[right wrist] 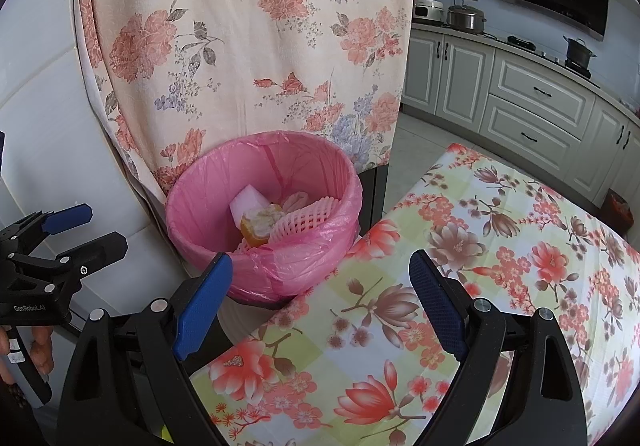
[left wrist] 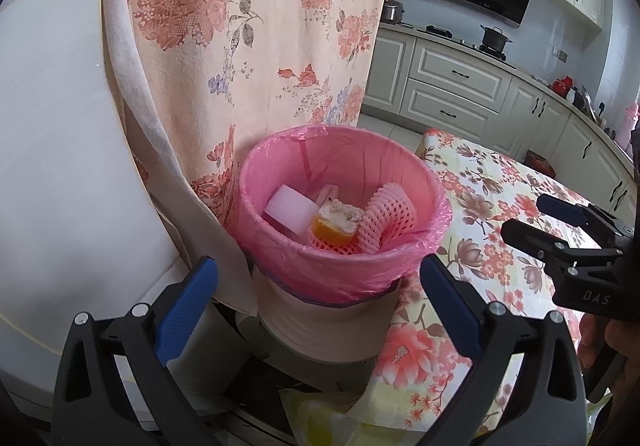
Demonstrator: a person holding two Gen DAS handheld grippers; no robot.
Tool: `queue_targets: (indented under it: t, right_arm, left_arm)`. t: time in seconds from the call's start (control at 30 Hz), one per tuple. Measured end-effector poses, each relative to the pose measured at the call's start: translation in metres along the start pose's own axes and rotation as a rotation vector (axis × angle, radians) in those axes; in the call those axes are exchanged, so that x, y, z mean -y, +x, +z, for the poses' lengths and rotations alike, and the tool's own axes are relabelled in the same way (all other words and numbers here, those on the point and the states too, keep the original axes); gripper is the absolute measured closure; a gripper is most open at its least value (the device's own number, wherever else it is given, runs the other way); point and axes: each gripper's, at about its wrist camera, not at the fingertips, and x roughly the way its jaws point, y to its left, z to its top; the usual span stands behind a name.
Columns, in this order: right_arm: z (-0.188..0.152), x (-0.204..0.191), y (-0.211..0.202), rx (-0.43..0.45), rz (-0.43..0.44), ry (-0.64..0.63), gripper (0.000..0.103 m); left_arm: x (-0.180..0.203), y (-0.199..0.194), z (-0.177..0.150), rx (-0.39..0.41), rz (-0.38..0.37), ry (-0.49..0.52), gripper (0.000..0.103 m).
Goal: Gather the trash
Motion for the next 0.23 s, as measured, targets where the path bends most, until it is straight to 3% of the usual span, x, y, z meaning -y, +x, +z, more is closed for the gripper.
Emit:
queue_targets:
  t: [0.23]
  right_arm:
    - [-0.0004,-0.0003,0.0003,0.001,-0.001,0.003,0.019]
  left_arm:
    - [-0.0007,-0.0009,0.0021,0.001,0.006,-0.010,0.005]
